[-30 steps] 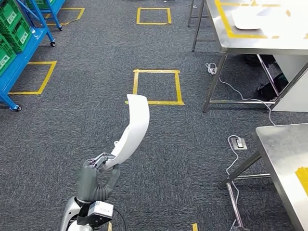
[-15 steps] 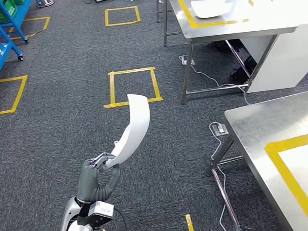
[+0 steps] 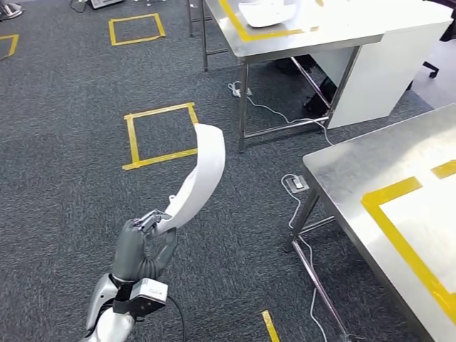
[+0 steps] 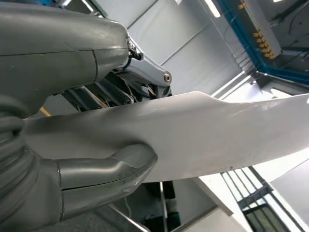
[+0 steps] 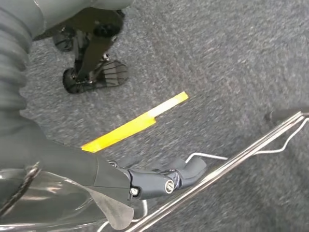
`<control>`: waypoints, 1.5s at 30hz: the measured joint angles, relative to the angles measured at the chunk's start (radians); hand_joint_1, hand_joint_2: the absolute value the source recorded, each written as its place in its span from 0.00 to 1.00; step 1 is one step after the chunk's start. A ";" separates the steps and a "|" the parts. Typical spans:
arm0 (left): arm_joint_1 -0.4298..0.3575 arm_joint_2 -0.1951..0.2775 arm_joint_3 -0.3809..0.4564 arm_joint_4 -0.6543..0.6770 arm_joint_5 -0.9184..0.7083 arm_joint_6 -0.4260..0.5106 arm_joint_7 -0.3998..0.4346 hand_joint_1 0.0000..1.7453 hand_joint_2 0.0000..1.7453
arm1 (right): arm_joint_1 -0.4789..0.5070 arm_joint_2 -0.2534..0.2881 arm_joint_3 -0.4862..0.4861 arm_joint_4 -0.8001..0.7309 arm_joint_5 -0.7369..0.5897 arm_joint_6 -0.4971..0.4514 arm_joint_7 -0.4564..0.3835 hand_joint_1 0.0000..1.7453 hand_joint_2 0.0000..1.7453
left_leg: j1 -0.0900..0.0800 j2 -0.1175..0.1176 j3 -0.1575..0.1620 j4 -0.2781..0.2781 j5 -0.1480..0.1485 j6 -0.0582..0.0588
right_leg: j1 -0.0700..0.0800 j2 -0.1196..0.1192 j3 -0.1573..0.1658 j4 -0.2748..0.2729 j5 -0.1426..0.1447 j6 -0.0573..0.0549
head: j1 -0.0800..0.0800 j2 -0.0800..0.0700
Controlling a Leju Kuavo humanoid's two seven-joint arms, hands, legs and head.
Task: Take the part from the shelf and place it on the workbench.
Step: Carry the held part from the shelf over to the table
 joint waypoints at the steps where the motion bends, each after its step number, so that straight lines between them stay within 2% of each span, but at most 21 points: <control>1: -0.004 -0.001 0.002 0.001 0.002 -0.005 0.001 1.00 1.00 | -0.001 -0.002 0.001 0.004 0.003 0.000 0.003 0.00 1.00 | 0.000 0.012 0.001 -0.001 0.001 0.002 | -0.001 -0.024 -0.029 0.059 -0.031 0.005 | 0.002 0.000; 3: -0.010 -0.001 0.005 0.007 0.003 -0.013 0.002 1.00 1.00 | -0.001 -0.006 0.004 0.013 0.010 -0.002 0.009 0.00 1.00 | -0.001 0.038 -0.001 -0.001 0.000 0.002 | -0.007 -0.037 -0.090 0.182 -0.079 0.014 | 0.004 0.000; 4: -0.013 -0.002 0.005 0.010 0.003 -0.015 0.002 1.00 1.00 | 0.000 -0.008 0.005 0.017 0.013 -0.003 0.011 0.00 1.00 | -0.001 0.049 -0.001 -0.001 -0.001 0.002 | -0.010 -0.039 -0.102 0.208 -0.079 0.018 | 0.003 0.000; 5: -0.018 -0.003 0.005 0.014 0.003 -0.016 0.002 1.00 1.00 | 0.002 -0.010 0.006 0.021 0.016 -0.005 0.013 0.00 1.00 | -0.001 0.060 -0.001 0.000 -0.002 0.000 | -0.013 -0.043 -0.093 0.192 -0.060 0.022 | 0.004 0.000; 8: -0.039 -0.007 0.002 0.023 -0.001 -0.019 0.002 1.00 1.00 | -0.001 -0.016 0.010 0.029 0.024 -0.008 0.016 0.00 1.00 | -0.003 0.088 0.003 0.006 -0.011 -0.014 | -0.015 -0.088 0.012 -0.002 0.022 0.024 | 0.004 0.000; 10: -0.050 -0.009 0.000 0.027 -0.005 -0.021 0.002 1.00 1.00 | -0.005 -0.018 0.014 0.035 0.027 -0.008 0.018 0.00 1.00 | -0.008 0.102 0.005 0.010 -0.015 -0.024 | -0.011 -0.103 0.046 -0.063 0.032 0.013 | 0.002 0.000; 12: -0.057 -0.011 -0.002 0.030 -0.006 -0.021 0.002 1.00 1.00 | -0.005 -0.018 0.017 0.038 0.027 -0.009 0.018 0.00 1.00 | -0.009 0.112 0.008 0.011 -0.017 -0.033 | -0.009 -0.086 0.045 -0.062 0.033 -0.003 | 0.001 0.000; 15: -0.064 -0.012 -0.005 0.033 -0.007 -0.022 0.001 1.00 1.00 | -0.004 -0.020 0.017 0.040 0.028 -0.010 0.019 0.00 1.00 | -0.001 0.070 -0.012 0.071 -0.066 -0.048 | -0.011 -0.060 0.045 -0.065 0.038 -0.024 | 0.000 0.000; 18: -0.064 -0.011 -0.005 0.039 -0.007 -0.022 0.001 1.00 1.00 | -0.006 -0.020 0.017 0.044 0.029 -0.010 0.019 0.00 1.00 | -0.001 0.031 -0.098 0.263 -0.156 -0.048 | -0.008 -0.030 0.043 -0.065 0.040 -0.034 | -0.002 0.000; 20: -0.064 -0.010 -0.005 0.044 -0.006 -0.022 0.001 1.00 1.00 | -0.004 -0.020 0.017 0.046 0.030 -0.010 0.019 0.00 1.00 | -0.003 0.028 -0.121 0.302 -0.147 -0.040 | -0.004 -0.006 0.043 -0.064 0.040 -0.036 | -0.001 0.000; 22: -0.064 -0.010 -0.005 0.046 -0.006 -0.022 0.001 1.00 1.00 | -0.003 -0.020 0.017 0.046 0.030 -0.010 0.019 0.00 1.00 | -0.005 0.014 -0.081 0.204 -0.075 -0.026 | 0.000 0.019 0.044 -0.063 0.041 -0.036 | -0.001 0.000; 24: -0.066 -0.010 -0.005 0.046 -0.006 -0.022 0.001 1.00 1.00 | -0.005 -0.019 0.018 0.048 0.030 -0.010 0.019 0.00 1.00 | -0.007 -0.024 -0.030 0.084 -0.021 -0.010 | 0.003 0.041 0.040 -0.059 0.043 -0.032 | -0.001 0.000; 27: -0.068 -0.011 -0.005 0.046 -0.007 -0.022 0.001 1.00 1.00 | -0.004 -0.019 0.018 0.051 0.030 -0.010 0.019 0.00 1.00 | -0.009 -0.036 -0.010 0.026 -0.016 -0.005 | 0.000 0.065 0.025 -0.059 0.051 -0.015 | -0.002 0.000; 28: -0.069 -0.012 -0.006 0.047 -0.007 -0.022 0.001 1.00 1.00 | -0.002 -0.020 0.018 0.051 0.030 -0.010 0.019 0.00 1.00 | -0.007 -0.027 -0.009 0.021 -0.013 -0.004 | -0.002 0.061 0.020 -0.059 0.050 -0.010 | -0.002 0.000; 30: -0.071 -0.015 -0.006 0.047 -0.007 -0.022 0.001 1.00 1.00 | 0.000 -0.022 0.018 0.053 0.031 -0.010 0.019 0.00 1.00 | -0.002 -0.007 -0.004 0.008 -0.006 0.003 | 0.000 0.018 -0.003 -0.024 0.026 0.000 | 0.003 0.000; 33: -0.070 -0.017 -0.006 0.050 -0.007 -0.023 0.001 1.00 1.00 | -0.006 -0.023 0.019 0.054 0.032 -0.010 0.019 0.00 1.00 | -0.002 0.030 -0.004 0.005 -0.005 0.007 | -0.005 -0.036 -0.090 0.153 -0.059 0.014 | 0.007 0.000; 35: -0.070 -0.016 -0.006 0.053 -0.007 -0.023 0.001 1.00 1.00 | -0.005 -0.024 0.019 0.054 0.031 -0.010 0.019 0.00 1.00 | -0.002 0.053 -0.004 0.006 -0.007 0.006 | -0.011 -0.042 -0.114 0.206 -0.064 0.022 | 0.007 0.000; 38: -0.070 -0.017 -0.006 0.054 -0.007 -0.024 0.001 1.00 1.00 | -0.004 -0.027 0.020 0.054 0.031 -0.010 0.019 0.00 1.00 | -0.004 0.083 0.002 0.007 -0.014 -0.005 | -0.014 -0.080 -0.019 0.041 0.015 0.027 | 0.008 0.000; 40: -0.071 -0.017 -0.006 0.055 -0.007 -0.024 0.001 1.00 1.00 | -0.008 -0.028 0.021 0.055 0.031 -0.010 0.019 0.00 1.00 | -0.010 0.099 0.007 0.011 -0.021 -0.017 | -0.010 -0.105 0.035 -0.052 0.038 0.017 | 0.007 0.000; 43: -0.076 -0.017 -0.009 0.055 -0.026 -0.024 0.012 1.00 1.00 | -0.006 -0.028 0.024 0.055 0.046 -0.015 0.035 0.00 1.00 | -0.011 0.115 0.012 0.014 -0.027 -0.030 | -0.008 -0.086 0.038 -0.061 0.035 -0.006 | 0.003 0.000; 45: -0.109 -0.016 -0.022 0.070 -0.107 -0.026 0.062 1.00 1.00 | -0.001 -0.032 0.044 0.061 0.103 -0.037 0.094 0.00 1.00 | -0.006 0.085 -0.001 0.050 -0.058 -0.040 | -0.010 -0.073 0.038 -0.062 0.037 -0.019 | 0.000 0.000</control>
